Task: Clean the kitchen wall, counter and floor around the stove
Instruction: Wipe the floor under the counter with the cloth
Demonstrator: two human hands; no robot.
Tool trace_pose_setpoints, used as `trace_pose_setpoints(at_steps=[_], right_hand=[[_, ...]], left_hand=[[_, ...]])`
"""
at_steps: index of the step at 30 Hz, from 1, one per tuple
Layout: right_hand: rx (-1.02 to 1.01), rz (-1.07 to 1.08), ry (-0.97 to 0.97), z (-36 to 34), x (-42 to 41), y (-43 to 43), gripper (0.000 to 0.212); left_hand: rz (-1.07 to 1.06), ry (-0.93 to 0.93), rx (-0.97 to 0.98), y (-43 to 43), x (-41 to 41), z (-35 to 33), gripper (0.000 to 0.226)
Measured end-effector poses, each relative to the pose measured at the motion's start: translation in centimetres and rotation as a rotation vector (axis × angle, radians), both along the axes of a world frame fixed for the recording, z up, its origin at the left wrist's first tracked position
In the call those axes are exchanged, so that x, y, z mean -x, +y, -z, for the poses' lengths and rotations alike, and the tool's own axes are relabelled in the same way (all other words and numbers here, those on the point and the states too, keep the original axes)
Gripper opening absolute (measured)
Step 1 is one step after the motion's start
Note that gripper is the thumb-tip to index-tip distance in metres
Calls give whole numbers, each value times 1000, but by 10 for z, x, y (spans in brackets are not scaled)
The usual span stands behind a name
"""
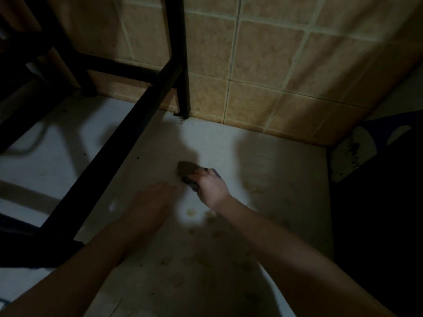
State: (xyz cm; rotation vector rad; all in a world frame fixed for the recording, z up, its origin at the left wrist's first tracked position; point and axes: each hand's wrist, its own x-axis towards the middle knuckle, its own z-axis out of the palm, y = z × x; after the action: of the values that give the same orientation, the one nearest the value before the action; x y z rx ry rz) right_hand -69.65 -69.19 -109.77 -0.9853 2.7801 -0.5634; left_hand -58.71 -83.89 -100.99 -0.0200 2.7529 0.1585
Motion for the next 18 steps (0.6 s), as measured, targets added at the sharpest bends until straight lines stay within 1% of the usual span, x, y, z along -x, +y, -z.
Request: trace_pose_setpoints(at_steps=[3, 5, 6, 8, 10, 12, 15, 18], right_hand=[[-6, 61, 9, 1, 2, 28, 41], [23, 128, 10, 0, 2, 49, 38], [66, 176, 21, -3, 3, 62, 34], [205, 322, -19, -6, 4, 91, 27], [153, 401, -8, -12, 0, 121, 34], [152, 502, -27, -12, -5, 151, 40], [106, 705, -56, -12, -13, 188, 38], [94, 839, -79, -12, -24, 217, 38]], left_hand=[[29, 3, 7, 0, -2, 0, 55], [44, 14, -4, 3, -1, 3, 54], [47, 20, -11, 4, 0, 4, 53], [54, 27, -34, 6, 4, 6, 49], [56, 32, -55, 8, 9, 9, 47], [72, 34, -55, 11, 12, 13, 48], [121, 59, -66, 24, 15, 16, 51], [178, 106, -131, 42, 18, 16, 51]])
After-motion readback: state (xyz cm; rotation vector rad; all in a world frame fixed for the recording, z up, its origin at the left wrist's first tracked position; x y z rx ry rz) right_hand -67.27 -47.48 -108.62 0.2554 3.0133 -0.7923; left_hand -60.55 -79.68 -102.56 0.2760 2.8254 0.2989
